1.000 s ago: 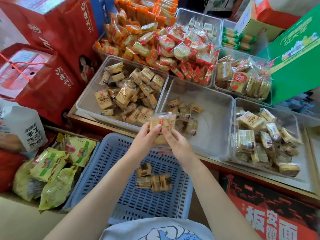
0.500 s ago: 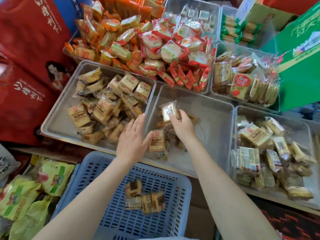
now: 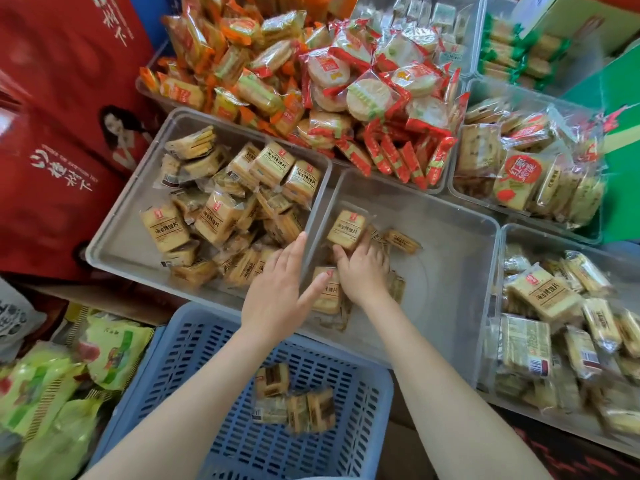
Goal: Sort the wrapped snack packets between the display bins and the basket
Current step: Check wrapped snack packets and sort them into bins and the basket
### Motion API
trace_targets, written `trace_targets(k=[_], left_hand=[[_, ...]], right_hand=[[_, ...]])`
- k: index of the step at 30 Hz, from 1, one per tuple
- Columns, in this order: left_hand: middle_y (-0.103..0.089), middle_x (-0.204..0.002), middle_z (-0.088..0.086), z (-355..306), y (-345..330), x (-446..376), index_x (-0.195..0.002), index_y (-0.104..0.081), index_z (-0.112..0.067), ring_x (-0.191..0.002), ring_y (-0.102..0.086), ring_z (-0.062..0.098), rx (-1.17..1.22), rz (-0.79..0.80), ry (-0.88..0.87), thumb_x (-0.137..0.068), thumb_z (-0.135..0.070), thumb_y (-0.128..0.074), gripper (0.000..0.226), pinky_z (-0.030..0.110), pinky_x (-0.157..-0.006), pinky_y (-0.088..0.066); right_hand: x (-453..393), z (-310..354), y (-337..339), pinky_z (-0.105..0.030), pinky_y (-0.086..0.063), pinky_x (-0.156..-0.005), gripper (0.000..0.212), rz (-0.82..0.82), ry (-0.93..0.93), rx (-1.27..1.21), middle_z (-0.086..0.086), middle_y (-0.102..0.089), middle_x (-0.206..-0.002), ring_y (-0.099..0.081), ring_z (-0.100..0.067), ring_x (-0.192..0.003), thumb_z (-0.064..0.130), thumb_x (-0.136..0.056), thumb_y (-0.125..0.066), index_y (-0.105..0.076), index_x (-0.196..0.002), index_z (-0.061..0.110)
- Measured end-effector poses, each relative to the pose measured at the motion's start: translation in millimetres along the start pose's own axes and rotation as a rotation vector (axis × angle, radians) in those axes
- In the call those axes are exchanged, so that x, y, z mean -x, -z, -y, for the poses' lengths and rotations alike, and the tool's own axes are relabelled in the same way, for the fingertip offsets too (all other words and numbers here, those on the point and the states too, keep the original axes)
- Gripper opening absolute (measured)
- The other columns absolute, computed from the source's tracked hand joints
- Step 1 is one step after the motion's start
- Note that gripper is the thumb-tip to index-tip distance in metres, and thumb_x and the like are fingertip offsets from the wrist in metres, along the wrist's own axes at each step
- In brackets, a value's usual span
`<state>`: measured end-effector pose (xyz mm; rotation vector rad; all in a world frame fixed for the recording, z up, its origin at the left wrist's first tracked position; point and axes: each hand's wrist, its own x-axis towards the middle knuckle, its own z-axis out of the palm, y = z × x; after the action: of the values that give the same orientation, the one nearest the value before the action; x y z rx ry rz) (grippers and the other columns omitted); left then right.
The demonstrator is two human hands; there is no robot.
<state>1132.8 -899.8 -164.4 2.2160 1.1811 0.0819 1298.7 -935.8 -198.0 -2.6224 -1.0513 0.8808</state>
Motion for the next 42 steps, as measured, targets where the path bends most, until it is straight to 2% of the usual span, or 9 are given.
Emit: trace_targets(k=[6,10,12,15,18,25,30,34,42], left_hand=[[-0.036,-0.161,-0.004,1,12,5,-0.163,-0.004,-0.031,-0.145,-0.034,0.012,0.367,-0.043,0.079,-0.101,-0.057,-0.045,0.079,0.036,-0.11,-0.039],[-0.048,-0.135,-0.005,30,49,6,-0.159,-0.022,-0.022,-0.12,-0.051,0.01,0.629,-0.35,0.258,-0.1,-0.026,-0.063,0.072,0.031,-0.1,-0.046],[-0.051,-0.128,-0.003,55,72,-3,-0.151,-0.037,-0.016,-0.117,-0.052,0.014,0.526,-0.476,0.338,-0.1,-0.021,-0.061,0.056,0.033,-0.1,-0.046],[-0.057,-0.132,0.006,91,96,-26,-0.14,-0.052,-0.013,-0.126,-0.05,0.026,0.378,-0.422,0.408,-0.1,-0.02,-0.059,0.042,0.035,-0.103,-0.041],[-0.056,-0.141,0.005,108,104,-46,-0.146,-0.048,-0.018,-0.134,-0.048,0.026,0.441,-0.212,0.436,-0.099,-0.03,-0.063,0.05,0.039,-0.109,-0.042],[-0.052,-0.144,0.008,124,100,-57,-0.147,-0.051,-0.023,-0.141,-0.038,0.027,0.46,-0.093,0.458,-0.091,-0.051,-0.069,0.064,0.044,-0.116,-0.037],[-0.065,-0.125,-0.003,122,107,-50,-0.134,-0.061,-0.018,-0.115,-0.059,0.018,0.562,-0.019,0.464,-0.09,-0.053,-0.07,0.057,0.034,-0.096,-0.05],[-0.066,-0.117,-0.003,116,103,-40,-0.124,-0.057,-0.019,-0.105,-0.064,0.015,0.786,-0.097,0.523,-0.089,-0.046,-0.075,0.047,0.038,-0.091,-0.057],[-0.068,-0.117,0.001,118,107,-11,-0.118,-0.056,-0.02,-0.105,-0.069,0.017,1.013,-0.379,0.607,-0.091,-0.045,-0.074,0.041,0.04,-0.091,-0.059]], right_hand=[[16,20,27,-0.049,-0.014,-0.125,0.08,-0.197,0.097,-0.113,-0.017,-0.028,-0.161,-0.02,-0.032,-0.151,0.056,-0.099,-0.049,-0.025,-0.157,0.005],[28,66,31,-0.046,-0.033,-0.114,0.044,-0.392,0.294,-0.145,-0.012,-0.05,-0.137,-0.041,-0.028,-0.133,0.032,-0.097,-0.059,-0.054,-0.133,0.008],[26,96,24,-0.038,-0.042,-0.102,0.026,-0.319,0.378,-0.205,-0.007,-0.058,-0.119,-0.049,-0.023,-0.116,0.023,-0.098,-0.057,-0.062,-0.118,0.008],[22,140,7,-0.031,-0.048,-0.086,0.027,0.07,0.318,-0.367,-0.003,-0.064,-0.111,-0.059,-0.02,-0.105,0.024,-0.102,-0.051,-0.064,-0.12,0.01],[9,168,-16,-0.04,-0.042,-0.111,0.059,0.297,0.038,-0.493,-0.008,-0.052,-0.148,-0.049,-0.028,-0.136,0.043,-0.104,-0.047,-0.041,-0.152,0.009],[-4,179,-45,-0.049,-0.045,-0.111,0.063,0.263,-0.168,-0.773,-0.009,-0.056,-0.141,-0.055,-0.028,-0.127,0.05,-0.104,-0.045,-0.041,-0.15,0.007],[-2,178,-46,-0.047,-0.052,-0.103,0.047,0.327,-0.16,-0.905,-0.009,-0.071,-0.122,-0.067,-0.027,-0.113,0.042,-0.104,-0.053,-0.059,-0.134,0.007],[4,180,-37,-0.034,-0.056,-0.079,0.031,0.339,-0.252,-1.091,-0.008,-0.073,-0.103,-0.07,-0.022,-0.095,0.036,-0.108,-0.047,-0.066,-0.106,0.013],[5,179,-30,-0.029,-0.058,-0.065,0.024,0.361,-0.312,-1.118,-0.012,-0.074,-0.1,-0.069,-0.018,-0.071,0.029,-0.1,-0.065,-0.064,-0.109,0.007]])
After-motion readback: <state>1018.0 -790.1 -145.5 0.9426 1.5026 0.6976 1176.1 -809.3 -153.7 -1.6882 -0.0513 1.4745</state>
